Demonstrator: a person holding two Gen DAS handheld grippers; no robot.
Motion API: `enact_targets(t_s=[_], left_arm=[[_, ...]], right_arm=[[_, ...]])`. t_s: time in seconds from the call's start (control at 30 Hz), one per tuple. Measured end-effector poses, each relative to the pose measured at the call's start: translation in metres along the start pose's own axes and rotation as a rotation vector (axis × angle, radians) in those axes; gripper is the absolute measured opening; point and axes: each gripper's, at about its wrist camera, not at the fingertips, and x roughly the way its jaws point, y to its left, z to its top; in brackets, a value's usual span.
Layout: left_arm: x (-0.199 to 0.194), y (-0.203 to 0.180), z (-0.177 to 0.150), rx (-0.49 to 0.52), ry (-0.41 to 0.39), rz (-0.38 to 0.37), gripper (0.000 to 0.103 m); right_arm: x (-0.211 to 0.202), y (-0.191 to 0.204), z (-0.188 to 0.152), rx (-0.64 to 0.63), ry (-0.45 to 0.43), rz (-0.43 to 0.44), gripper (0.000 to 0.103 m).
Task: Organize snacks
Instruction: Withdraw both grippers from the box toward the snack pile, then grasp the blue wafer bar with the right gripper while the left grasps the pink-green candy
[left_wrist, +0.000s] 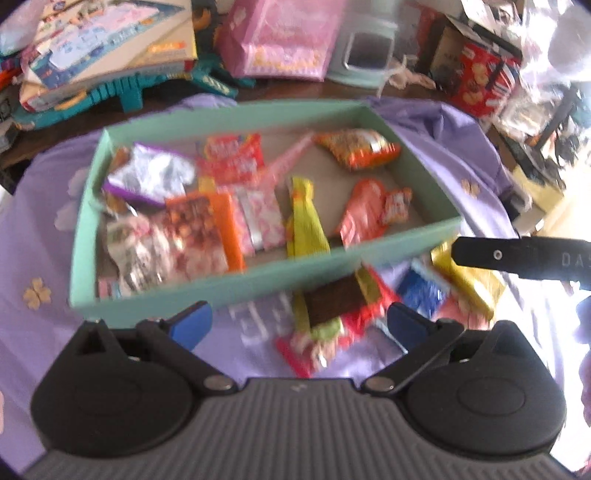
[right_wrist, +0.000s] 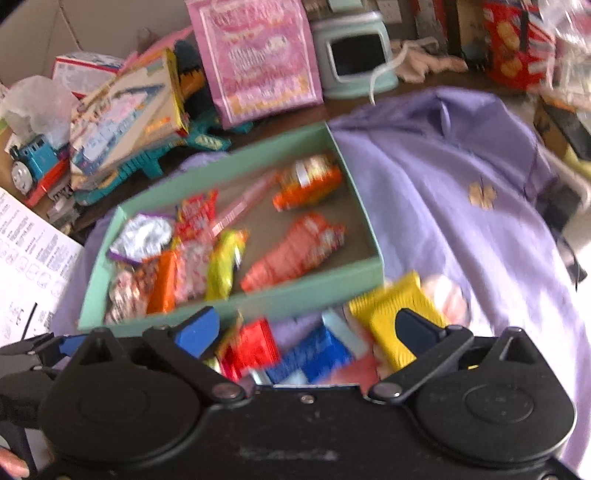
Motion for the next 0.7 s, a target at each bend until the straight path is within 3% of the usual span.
enact_targets(t_s=[0.07,0.27,0.47,0.53,0.57,0.7], left_arm=[[0.008,-0.003,-0.011,0.027,0.023,0.002,0.103],[0.036,-0.012,-0.025,0.096,0.058,0.025,0.102],[0.054,-0.012,-0.018,0.093,0.066,-0.003,0.094],[0.06,-0.012,-0.017,0.083,0.082,-0.022,0.084],[0.063,-0.012,-0.016,0.08,0.085,-0.028,0.084],[0.06,-0.019,-0.016,0.114,0.07,-0.058,0.061]], right_arm=[[0.007,-0.005,-0.013,0.023,0.028,-0.004,0.102],[0.032,-0.017,-0.035,0.107,0.096,-0.033,0.076],[0.046,-0.017,-0.033,0.132,0.087,-0.043,0.07],[0.051,-0.014,-0.031,0.13,0.086,-0.039,0.062],[0.053,-0.012,-0.03,0.126,0.085,-0.037,0.06],[0.057,-0.005,-0.029,0.086,0.074,-0.037,0.046]])
